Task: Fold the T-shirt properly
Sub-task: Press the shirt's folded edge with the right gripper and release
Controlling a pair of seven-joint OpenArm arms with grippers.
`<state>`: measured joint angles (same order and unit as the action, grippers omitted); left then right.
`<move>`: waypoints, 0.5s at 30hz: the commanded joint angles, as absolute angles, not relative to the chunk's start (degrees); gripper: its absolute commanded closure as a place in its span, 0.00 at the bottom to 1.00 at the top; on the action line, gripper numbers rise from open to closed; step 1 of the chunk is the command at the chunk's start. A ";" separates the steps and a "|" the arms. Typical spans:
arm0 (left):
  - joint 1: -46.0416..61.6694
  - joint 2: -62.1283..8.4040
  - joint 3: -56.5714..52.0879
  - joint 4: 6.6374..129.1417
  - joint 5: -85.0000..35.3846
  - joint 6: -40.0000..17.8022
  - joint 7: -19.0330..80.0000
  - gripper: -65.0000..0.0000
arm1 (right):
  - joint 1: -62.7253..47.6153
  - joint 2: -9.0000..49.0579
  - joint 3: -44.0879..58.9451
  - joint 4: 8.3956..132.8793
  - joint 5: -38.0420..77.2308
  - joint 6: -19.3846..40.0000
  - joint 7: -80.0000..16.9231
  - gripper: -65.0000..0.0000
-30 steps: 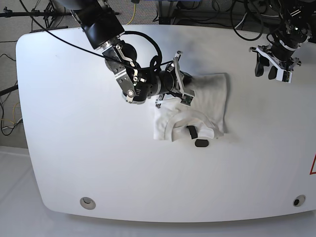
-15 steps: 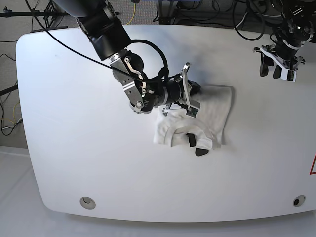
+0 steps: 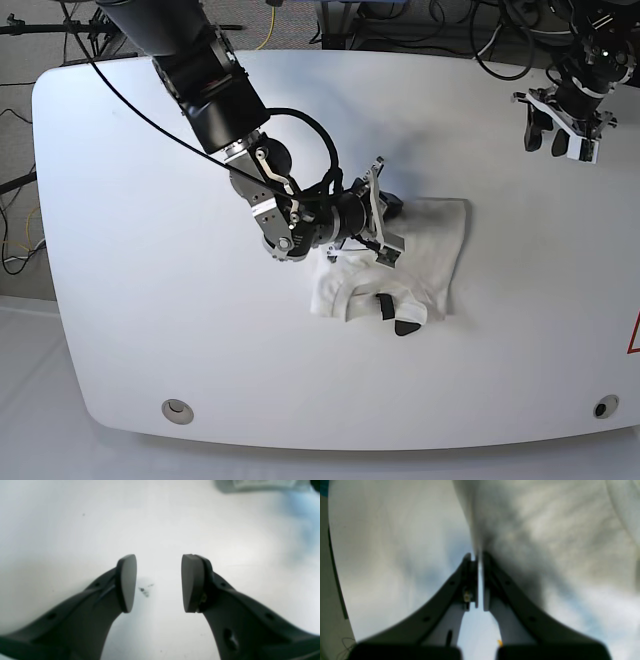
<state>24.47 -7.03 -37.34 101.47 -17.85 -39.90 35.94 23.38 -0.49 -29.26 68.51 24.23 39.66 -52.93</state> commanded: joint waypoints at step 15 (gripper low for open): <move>24.57 -7.60 -37.58 102.81 -18.77 -40.00 34.42 0.59 | 20.62 1.63 -26.33 78.11 25.89 40.00 -52.26 1.00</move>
